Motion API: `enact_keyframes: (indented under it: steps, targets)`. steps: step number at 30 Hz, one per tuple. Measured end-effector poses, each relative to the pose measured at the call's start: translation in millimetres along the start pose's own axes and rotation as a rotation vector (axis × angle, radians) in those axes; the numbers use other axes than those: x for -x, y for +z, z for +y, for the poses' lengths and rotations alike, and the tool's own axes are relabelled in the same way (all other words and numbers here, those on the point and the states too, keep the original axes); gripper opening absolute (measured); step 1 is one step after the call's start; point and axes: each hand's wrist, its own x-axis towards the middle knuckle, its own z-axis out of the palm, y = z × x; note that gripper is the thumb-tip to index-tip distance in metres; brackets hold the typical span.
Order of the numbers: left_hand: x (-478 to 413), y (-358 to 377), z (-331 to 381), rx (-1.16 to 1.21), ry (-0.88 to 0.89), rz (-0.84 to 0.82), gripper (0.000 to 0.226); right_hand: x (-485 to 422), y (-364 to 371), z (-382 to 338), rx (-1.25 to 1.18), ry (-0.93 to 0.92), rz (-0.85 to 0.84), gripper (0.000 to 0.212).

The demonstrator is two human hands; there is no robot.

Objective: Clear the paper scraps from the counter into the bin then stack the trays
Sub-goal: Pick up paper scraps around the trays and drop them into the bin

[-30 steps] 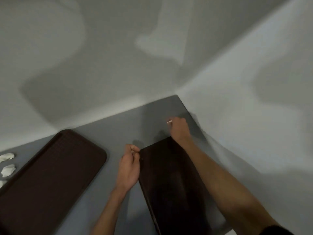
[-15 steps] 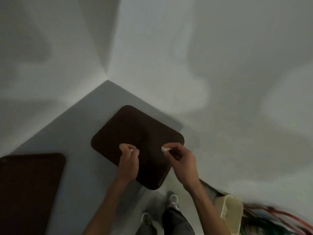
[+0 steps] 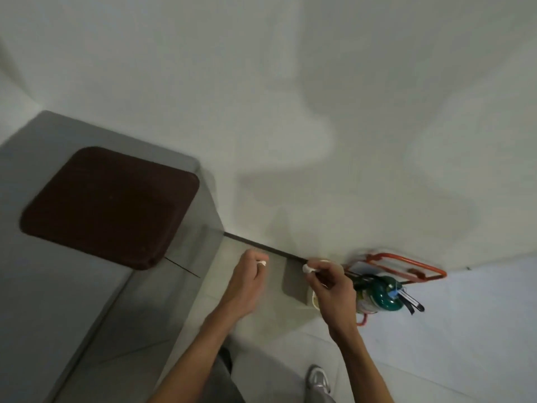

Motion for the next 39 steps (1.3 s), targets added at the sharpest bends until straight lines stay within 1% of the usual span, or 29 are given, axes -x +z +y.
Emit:
enact_keyframes:
  steps: [3, 5, 8, 11, 17, 22, 26, 29, 30, 32, 34, 35, 37, 39]
  targets:
    - [3.7, 81.3, -2.9, -0.013, 0.027, -0.028, 0.022, -14.4, -54.8, 60.1, 0.040, 0.061, 0.012, 0.012]
    - [4.6, 136.5, -7.1, 0.002, 0.020, -0.003, 0.017, -27.8, -84.9, 100.2, 0.065, 0.084, 0.008, 0.012]
    - [4.8, 214.9, -16.3, -0.010, -0.043, -0.013, 0.016, -46.3, -119.2, 158.4, 0.107, 0.132, -0.010, 0.015]
    - [0.6, 282.0, -34.9, -0.007, -0.116, -0.033, 0.018, -67.2, -143.3, 213.7, 0.190, 0.137, -0.042, 0.013]
    - [-49.9, 384.9, -110.6, -0.054, -0.230, 0.006, 0.019, -125.0, -149.4, 335.6, 0.275, 0.138, -0.067, 0.019]
    - [-108.7, 456.4, -186.6, -0.122, -0.224, -0.002, 0.015, -185.6, -119.9, 432.9, 0.470, 0.104, -0.170, 0.024]
    - [-153.7, 503.2, -236.5, -0.184, -0.225, -0.004, 0.009, -231.4, -93.4, 490.3, 0.644, 0.068, -0.280, 0.032]
    - [-181.6, 528.5, -260.7, -0.205, -0.277, -0.020, 0.012, -259.9, -77.4, 517.9, 0.725, 0.079, -0.334, 0.037]
    - [-188.9, 535.1, -266.4, -0.207, -0.293, -0.044, 0.015, -267.2, -73.2, 527.1, 0.750, 0.082, -0.359, 0.039]
    - [-198.5, 542.1, -269.7, -0.224, -0.321, -0.147, 0.026, -278.1, -66.7, 543.9, 0.791, 0.081, -0.410, 0.046]
    - [-202.9, 541.5, -269.4, -0.239, -0.340, -0.247, 0.038, -285.0, -63.7, 558.0, 0.838, 0.062, -0.421, 0.048]
    - [-203.0, 538.0, -268.9, -0.232, -0.345, -0.264, 0.042, -285.3, -63.7, 558.7, 0.855, 0.057, -0.419, 0.049]
    - [-197.6, 524.8, -269.1, -0.181, -0.381, -0.232, 0.053, -278.1, -66.6, 546.4, 0.872, 0.051, -0.416, 0.050]
    - [-186.3, 501.1, -264.8, -0.161, -0.407, -0.164, 0.063, -262.3, -70.2, 519.0, 0.796, 0.067, -0.404, 0.052]
